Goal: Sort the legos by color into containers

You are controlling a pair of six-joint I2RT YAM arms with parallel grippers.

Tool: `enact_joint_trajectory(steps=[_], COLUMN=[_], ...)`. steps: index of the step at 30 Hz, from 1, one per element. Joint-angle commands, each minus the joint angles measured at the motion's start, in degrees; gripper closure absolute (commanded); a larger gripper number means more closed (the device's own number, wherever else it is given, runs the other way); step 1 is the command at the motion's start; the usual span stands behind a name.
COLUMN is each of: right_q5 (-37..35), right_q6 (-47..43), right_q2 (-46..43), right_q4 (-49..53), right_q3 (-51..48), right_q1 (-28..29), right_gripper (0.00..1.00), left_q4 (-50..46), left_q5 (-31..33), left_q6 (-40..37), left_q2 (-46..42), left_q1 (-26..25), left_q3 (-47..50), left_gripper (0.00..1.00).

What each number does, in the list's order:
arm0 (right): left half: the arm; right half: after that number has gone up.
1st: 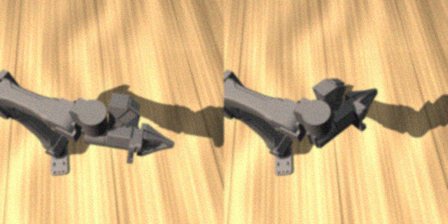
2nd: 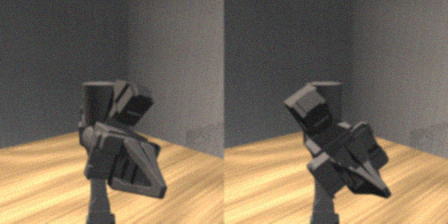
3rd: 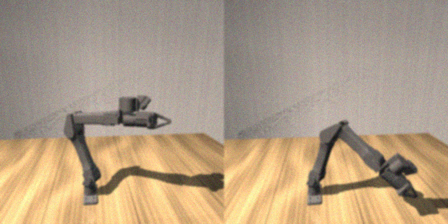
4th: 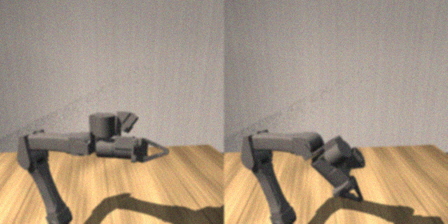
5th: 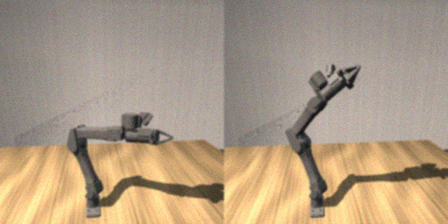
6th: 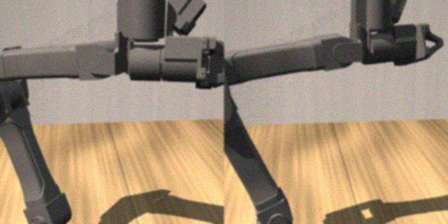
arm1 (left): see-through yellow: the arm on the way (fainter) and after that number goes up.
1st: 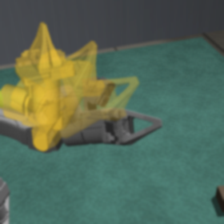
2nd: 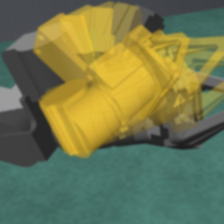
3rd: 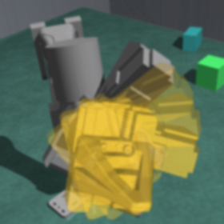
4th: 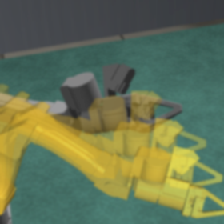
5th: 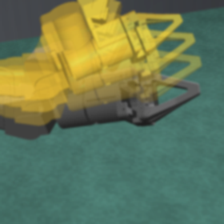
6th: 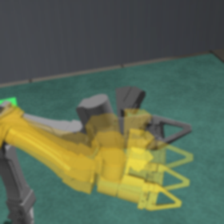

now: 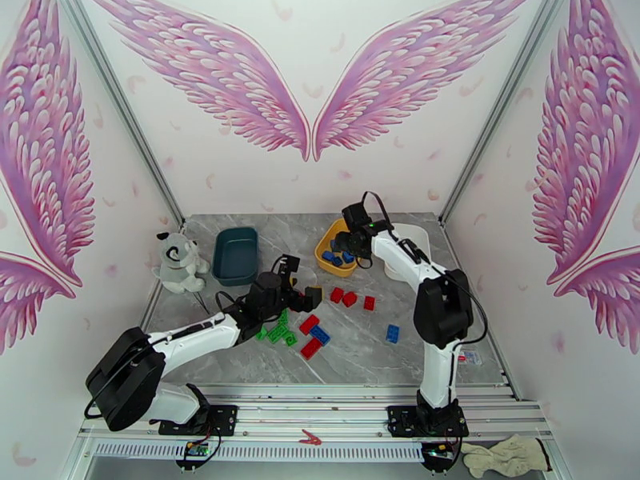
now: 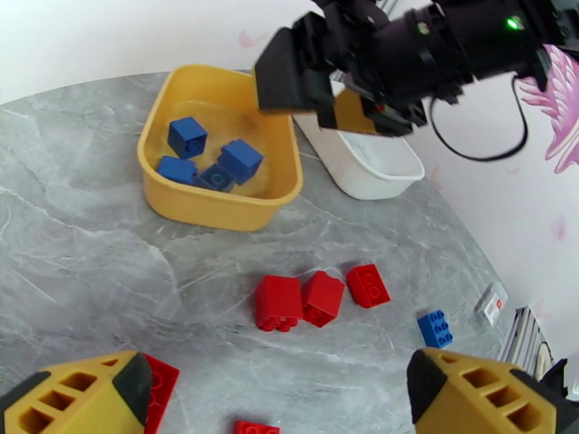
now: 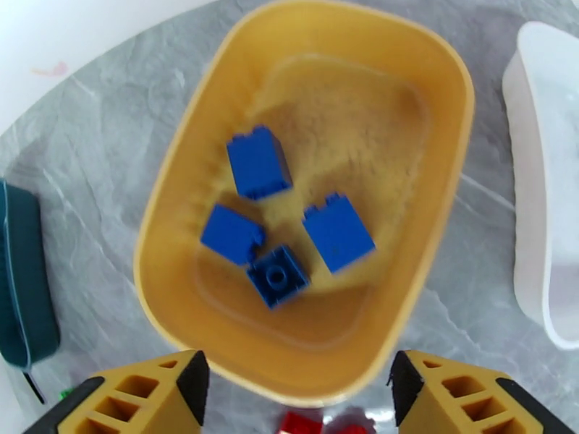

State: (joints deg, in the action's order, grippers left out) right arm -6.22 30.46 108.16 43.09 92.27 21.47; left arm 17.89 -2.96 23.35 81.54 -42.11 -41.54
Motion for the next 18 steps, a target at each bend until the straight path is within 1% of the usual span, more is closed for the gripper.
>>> enact_joint_trajectory(steps=[1,4,8,13,18], right_q5=[1.02,0.84,-1.09,-4.78,-5.09], right_q6=[1.54,3.03,4.87,6.83,8.97], right_q2=[-10.30,-17.68,-26.31,-36.20,-41.60], right_q4=[-2.87,-3.46,-2.43,1.68,4.33], right_q3=[-10.30,-21.06,-32.03,-42.11,-47.63], right_q1=[-0.12,-0.03,-0.10,-0.18,-0.29], right_gripper=[0.19,0.14,0.13,0.17,0.22], left_q4=[-0.86,-0.55,0.17,0.48,0.48], left_q5=[0.57,0.47,1.89,2.09,2.13], left_q6=[0.28,1.21,1.60,1.79,1.34], left_q2=[-1.51,-2.72,-3.57,-3.04,-2.42], left_q1=[-0.60,-1.81,-3.93,-6.26,-7.79], left_q3=[-0.12,0.43,1.28,0.85,0.28], left_gripper=[0.01,0.01,0.01,0.01,0.01])
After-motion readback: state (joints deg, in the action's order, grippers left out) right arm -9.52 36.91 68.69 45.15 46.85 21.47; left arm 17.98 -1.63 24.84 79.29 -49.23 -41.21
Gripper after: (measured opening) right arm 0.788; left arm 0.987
